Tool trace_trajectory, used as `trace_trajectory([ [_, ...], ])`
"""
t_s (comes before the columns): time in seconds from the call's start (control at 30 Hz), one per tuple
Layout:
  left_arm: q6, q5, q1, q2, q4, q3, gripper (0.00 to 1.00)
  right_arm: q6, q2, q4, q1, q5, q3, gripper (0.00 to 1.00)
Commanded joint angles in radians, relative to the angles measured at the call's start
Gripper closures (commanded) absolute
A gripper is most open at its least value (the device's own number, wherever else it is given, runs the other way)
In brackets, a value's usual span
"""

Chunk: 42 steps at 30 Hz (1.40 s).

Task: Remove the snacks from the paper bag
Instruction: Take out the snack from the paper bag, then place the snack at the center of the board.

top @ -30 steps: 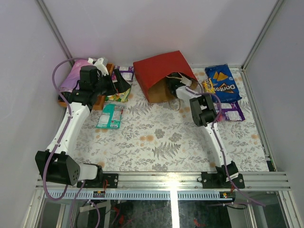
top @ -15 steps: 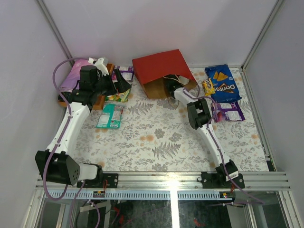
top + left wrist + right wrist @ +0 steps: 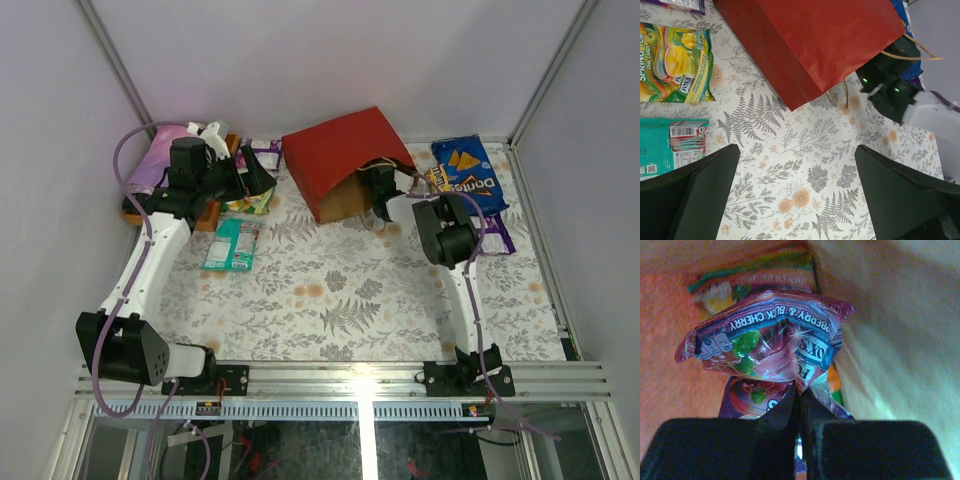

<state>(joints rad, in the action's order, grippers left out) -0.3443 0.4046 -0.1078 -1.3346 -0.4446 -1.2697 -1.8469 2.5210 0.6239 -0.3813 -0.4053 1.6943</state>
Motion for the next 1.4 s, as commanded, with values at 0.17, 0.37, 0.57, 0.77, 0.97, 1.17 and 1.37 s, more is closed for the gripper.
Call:
trace_trajectory([
  [0.17, -0.004, 0.022, 0.019, -0.026, 0.041, 0.000, 0.00, 0.052, -0.486, -0.049, -0.053, 0.408, -0.399, 1.00],
  [0.37, -0.001, 0.013, 0.019, -0.036, 0.040, 0.003, 0.00, 0.234, -0.731, -0.217, -0.135, 0.529, -0.737, 1.00],
  [0.57, -0.013, 0.054, 0.019, -0.061, 0.040, -0.002, 0.00, 0.537, -1.013, -0.564, -0.151, 0.534, -0.973, 0.77],
  [0.77, -0.013, 0.057, 0.019, -0.068, 0.040, -0.004, 0.00, 1.042, -1.145, -0.989, -0.167, 0.234, -0.743, 0.28],
  [0.97, -0.007, 0.037, 0.019, -0.069, 0.037, -0.002, 0.00, 1.260, -1.185, -0.818, -0.166, 0.372, -0.707, 0.58],
  [1.17, -0.003, 0.023, 0.019, -0.082, 0.032, -0.005, 0.00, 1.244, -1.101, -0.703, -0.166, 0.515, -0.809, 1.00],
  [1.37, -0.007, 0.034, 0.018, -0.098, 0.032, -0.005, 0.00, 1.216, -0.990, -0.612, -0.166, 0.547, -0.990, 1.00],
])
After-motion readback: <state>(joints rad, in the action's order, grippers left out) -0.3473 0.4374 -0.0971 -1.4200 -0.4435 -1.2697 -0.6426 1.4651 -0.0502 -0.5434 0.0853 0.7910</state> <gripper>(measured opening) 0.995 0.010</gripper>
